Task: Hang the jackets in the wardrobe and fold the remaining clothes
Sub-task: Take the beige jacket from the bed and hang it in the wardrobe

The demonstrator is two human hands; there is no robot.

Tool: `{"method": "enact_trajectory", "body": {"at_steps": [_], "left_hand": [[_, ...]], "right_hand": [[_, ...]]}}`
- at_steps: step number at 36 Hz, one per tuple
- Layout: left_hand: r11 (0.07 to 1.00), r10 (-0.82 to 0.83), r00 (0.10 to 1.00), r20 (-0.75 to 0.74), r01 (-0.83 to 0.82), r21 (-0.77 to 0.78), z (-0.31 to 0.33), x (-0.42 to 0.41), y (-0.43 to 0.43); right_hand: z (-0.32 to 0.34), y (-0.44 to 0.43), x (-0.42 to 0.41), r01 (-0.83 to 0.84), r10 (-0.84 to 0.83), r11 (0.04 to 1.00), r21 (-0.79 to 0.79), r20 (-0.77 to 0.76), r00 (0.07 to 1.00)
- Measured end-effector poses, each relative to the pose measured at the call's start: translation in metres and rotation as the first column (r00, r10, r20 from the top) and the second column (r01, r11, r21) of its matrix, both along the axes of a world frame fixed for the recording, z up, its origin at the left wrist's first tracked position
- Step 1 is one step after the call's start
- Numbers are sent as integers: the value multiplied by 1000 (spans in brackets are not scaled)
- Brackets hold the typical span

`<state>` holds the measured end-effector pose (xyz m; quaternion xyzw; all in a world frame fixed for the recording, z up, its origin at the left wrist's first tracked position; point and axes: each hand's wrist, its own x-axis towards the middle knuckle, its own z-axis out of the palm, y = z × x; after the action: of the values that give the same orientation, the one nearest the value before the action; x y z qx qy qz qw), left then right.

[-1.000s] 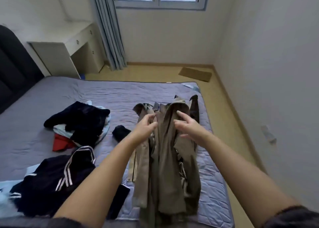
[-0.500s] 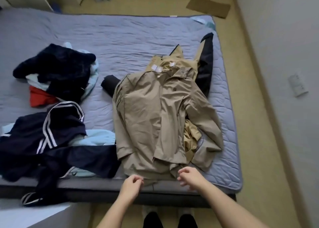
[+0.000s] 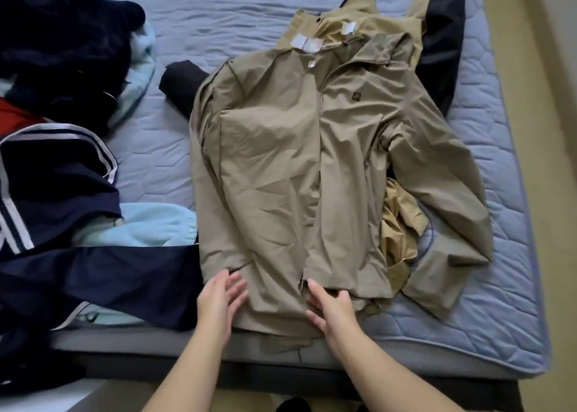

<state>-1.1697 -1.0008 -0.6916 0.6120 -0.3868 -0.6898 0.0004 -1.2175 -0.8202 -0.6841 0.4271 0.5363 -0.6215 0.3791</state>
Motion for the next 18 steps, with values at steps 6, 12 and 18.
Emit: {"method": "enact_trajectory", "body": {"at_steps": [6,12,18], "left_hand": [[968,93,993,-67,-74,241,-24,-36,1],[960,-30,988,154,-15,280,-33,-55,2],[948,282,959,-8,-278,154,-36,-68,11]], "right_hand": [[-27,-8,-7,207,-207,978,5,10,978],[-25,16,-29,496,-490,855,-152,80,868],[-25,32,-34,398,-388,895,-202,90,917]]}}
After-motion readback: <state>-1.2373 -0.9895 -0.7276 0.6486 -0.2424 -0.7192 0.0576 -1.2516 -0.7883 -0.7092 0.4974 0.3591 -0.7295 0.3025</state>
